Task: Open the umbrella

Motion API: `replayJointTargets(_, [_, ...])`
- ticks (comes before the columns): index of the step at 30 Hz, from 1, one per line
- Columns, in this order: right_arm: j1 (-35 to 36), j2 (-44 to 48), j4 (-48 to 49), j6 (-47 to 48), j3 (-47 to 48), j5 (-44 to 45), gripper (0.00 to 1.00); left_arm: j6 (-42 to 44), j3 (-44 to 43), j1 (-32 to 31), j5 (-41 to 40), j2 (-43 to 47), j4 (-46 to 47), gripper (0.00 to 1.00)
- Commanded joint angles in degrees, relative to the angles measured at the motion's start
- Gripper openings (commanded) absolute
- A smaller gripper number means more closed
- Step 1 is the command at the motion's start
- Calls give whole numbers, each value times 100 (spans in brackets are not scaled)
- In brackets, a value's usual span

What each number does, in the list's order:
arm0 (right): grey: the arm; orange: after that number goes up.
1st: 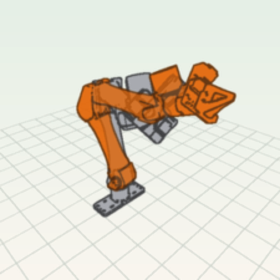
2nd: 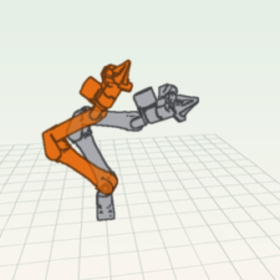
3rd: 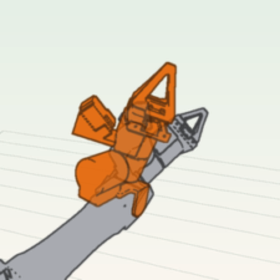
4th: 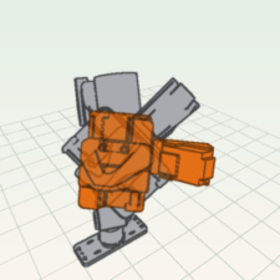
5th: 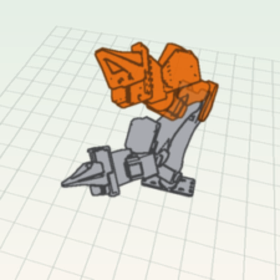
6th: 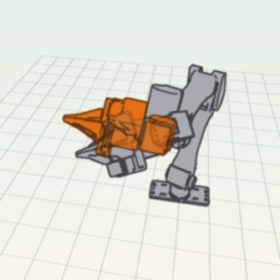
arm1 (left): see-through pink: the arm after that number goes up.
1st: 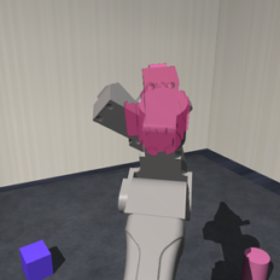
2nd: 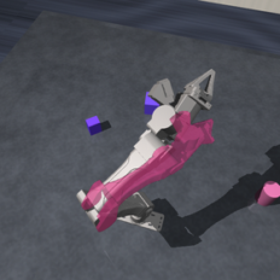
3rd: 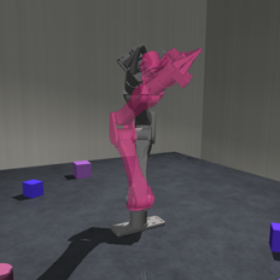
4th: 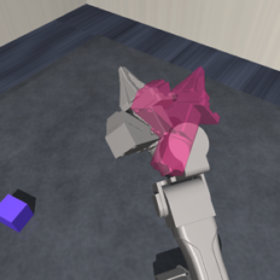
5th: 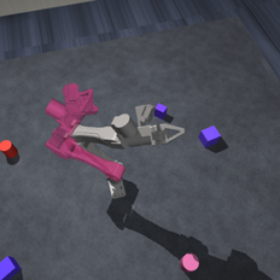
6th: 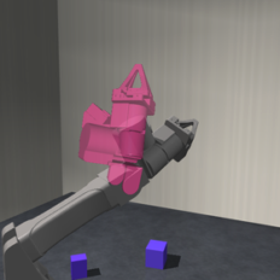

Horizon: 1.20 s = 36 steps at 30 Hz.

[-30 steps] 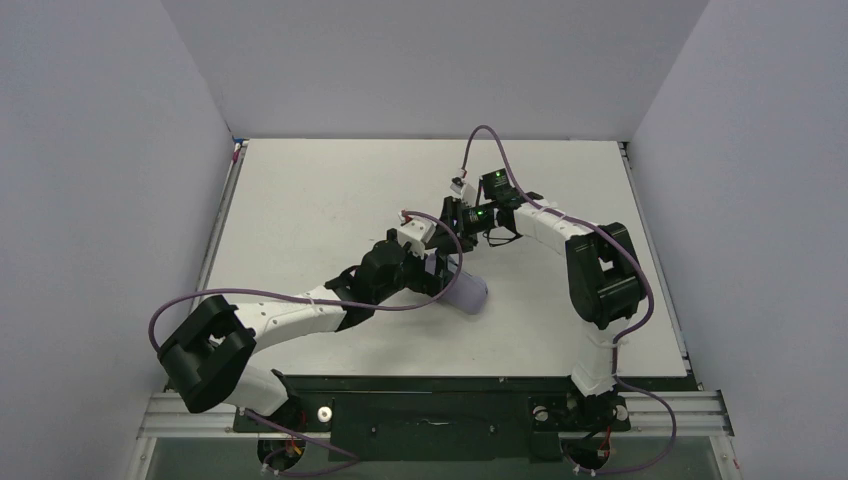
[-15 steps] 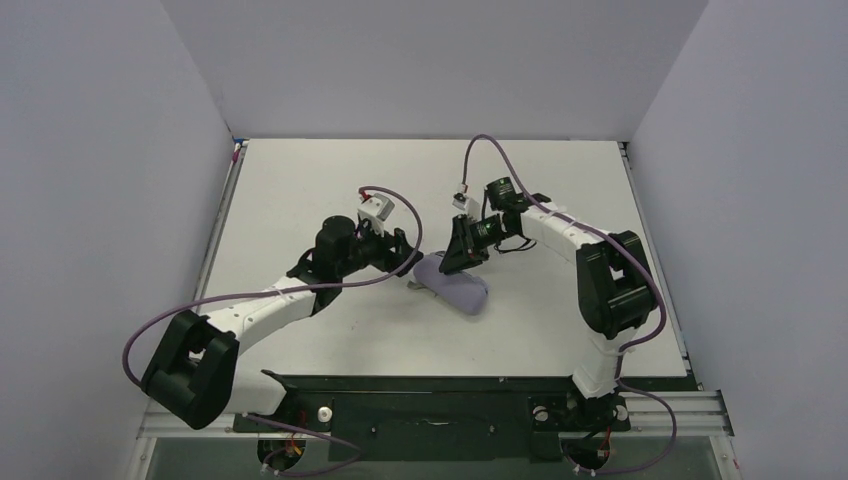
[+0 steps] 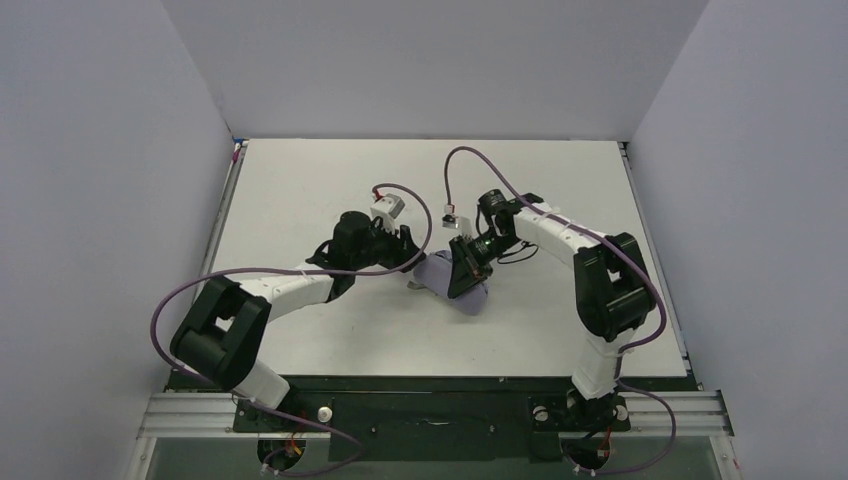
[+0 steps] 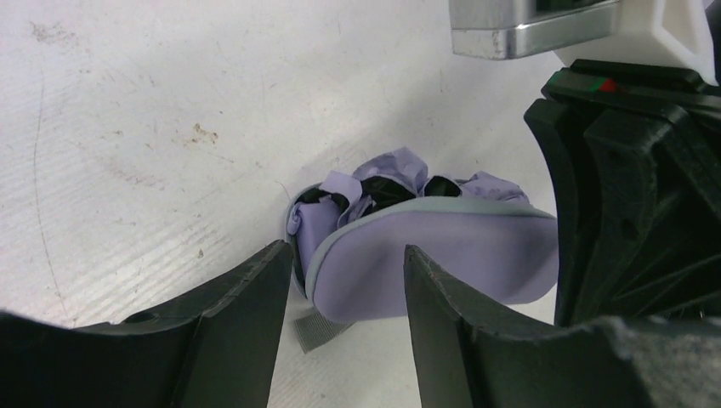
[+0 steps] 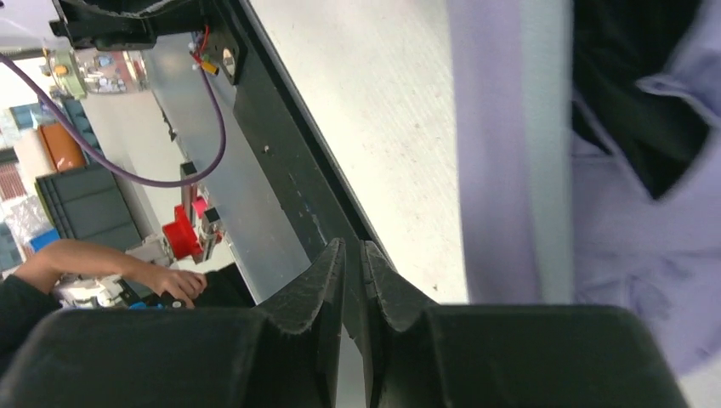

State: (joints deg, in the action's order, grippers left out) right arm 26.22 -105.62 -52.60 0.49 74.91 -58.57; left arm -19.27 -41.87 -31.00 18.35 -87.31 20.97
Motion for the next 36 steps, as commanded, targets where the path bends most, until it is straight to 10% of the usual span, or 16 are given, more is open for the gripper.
replayJointTargets(1, [-562, 519, 118, 280, 263, 112, 9, -28, -514, 35, 251, -162, 572, 48])
replayJointTargets(11, [-758, 451, 1005, -434, 276, 2431, 0, 143, -638, 45, 303, -289, 448, 49])
replayJointTargets(26, [449, 496, 703, -93, 311, 3251, 53, -707, -198, 660, 296, 61, 515, 59])
replayJointTargets(36, [47, 767, 989, -274, 466, 2839, 47, -787, 280, 1094, 451, 679, 313, 62])
